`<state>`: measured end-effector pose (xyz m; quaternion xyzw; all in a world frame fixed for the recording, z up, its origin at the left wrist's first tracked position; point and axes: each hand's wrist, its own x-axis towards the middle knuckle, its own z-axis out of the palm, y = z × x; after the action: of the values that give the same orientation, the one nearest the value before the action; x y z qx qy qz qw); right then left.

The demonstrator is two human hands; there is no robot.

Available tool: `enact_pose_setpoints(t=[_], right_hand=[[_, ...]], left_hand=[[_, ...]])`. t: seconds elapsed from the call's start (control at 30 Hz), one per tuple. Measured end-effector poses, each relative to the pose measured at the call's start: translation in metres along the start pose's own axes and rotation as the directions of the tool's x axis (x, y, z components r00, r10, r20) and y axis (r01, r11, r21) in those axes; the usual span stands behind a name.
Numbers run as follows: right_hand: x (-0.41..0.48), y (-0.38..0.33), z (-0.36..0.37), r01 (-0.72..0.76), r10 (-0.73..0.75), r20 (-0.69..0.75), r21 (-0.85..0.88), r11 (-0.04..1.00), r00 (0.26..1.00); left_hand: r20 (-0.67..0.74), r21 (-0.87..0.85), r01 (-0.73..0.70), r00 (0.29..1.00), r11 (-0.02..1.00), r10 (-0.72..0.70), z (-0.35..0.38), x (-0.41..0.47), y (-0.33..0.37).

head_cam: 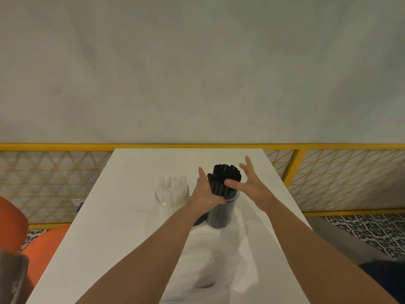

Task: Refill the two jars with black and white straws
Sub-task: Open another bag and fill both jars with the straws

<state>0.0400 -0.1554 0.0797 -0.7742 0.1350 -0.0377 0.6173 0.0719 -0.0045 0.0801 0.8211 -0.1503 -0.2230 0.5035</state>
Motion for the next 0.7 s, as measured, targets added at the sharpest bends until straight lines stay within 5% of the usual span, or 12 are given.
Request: enact_pose_setpoints(t=[0.27,0.7], right_hand=[[0.009,0.021,0.011,0.019,-0.005,0.073,-0.195,0.981,0.997],[0.012,0.007,0.009,0.17,-0.181,-0.102,-0.106,0.98,0.978]], left_hand=[[-0.01,0.146,-0.055,0.998,0.988,0.057,0.004,0.014,-0.004],[-0.126,0.098,-0.19,0.971,0.977,0.201,-0.004,0.009,0.004]])
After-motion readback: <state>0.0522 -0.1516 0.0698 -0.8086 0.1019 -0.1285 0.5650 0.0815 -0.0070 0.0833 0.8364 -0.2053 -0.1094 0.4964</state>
